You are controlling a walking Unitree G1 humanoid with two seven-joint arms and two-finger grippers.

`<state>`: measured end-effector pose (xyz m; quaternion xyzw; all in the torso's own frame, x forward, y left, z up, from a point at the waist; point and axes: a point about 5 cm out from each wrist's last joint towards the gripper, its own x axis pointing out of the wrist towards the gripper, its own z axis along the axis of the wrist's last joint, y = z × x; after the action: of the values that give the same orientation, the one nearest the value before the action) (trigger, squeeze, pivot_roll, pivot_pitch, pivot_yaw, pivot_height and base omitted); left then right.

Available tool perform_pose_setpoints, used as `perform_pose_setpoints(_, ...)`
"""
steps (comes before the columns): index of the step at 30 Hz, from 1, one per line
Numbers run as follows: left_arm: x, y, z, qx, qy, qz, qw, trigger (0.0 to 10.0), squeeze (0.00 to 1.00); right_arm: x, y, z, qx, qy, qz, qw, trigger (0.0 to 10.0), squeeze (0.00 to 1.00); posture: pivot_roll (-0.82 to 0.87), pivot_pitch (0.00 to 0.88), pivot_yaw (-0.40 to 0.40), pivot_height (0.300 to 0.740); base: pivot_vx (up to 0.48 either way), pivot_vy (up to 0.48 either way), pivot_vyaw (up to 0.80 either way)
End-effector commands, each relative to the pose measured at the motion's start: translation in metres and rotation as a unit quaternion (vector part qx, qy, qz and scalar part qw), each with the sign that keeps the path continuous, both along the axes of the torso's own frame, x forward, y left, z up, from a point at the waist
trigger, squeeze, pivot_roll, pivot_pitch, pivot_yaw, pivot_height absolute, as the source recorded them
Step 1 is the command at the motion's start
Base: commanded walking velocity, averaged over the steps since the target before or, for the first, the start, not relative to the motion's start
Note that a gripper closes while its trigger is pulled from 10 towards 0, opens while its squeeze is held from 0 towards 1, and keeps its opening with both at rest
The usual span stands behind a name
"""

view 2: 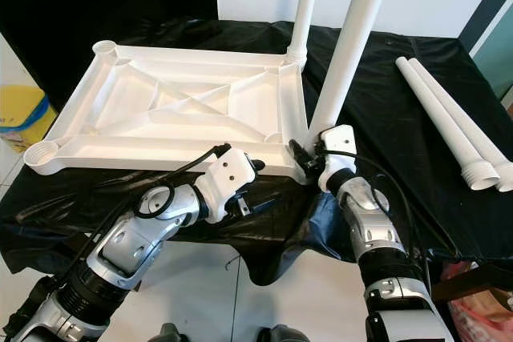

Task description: Building children table

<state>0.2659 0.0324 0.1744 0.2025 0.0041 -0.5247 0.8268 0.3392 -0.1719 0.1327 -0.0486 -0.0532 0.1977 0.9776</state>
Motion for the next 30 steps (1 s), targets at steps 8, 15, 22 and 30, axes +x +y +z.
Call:
perform_pose_setpoints(8,-0.001,0.000,-0.002,0.005,0.002,-0.007,1.000,10.0,0.00,-0.002,-0.009,-0.019,-0.005,0.042,-0.030,0.999,10.0,0.00,0.03,0.090,-0.070,0.740,0.000,0.000,0.00)
perform_pose_setpoints(15,0.007,0.008,-0.004,0.012,0.000,0.010,1.000,10.0,0.00,-0.002,-0.009,-0.026,0.017,0.060,-0.117,0.991,10.0,0.00,0.02,0.089,-0.070,0.740,0.000,0.000,0.00)
perform_pose_setpoints(22,0.020,0.020,-0.002,0.013,-0.014,0.046,0.999,10.0,0.00,-0.006,0.002,-0.037,0.061,0.087,-0.246,0.963,10.0,0.00,0.02,0.081,-0.070,0.740,0.000,0.000,0.00)
perform_pose_setpoints(30,0.035,0.024,-0.001,-0.002,-0.023,0.086,0.996,10.0,0.00,-0.009,0.020,-0.036,0.092,0.079,-0.318,0.940,10.0,0.00,0.02,0.067,-0.065,0.740,0.000,0.000,0.00)
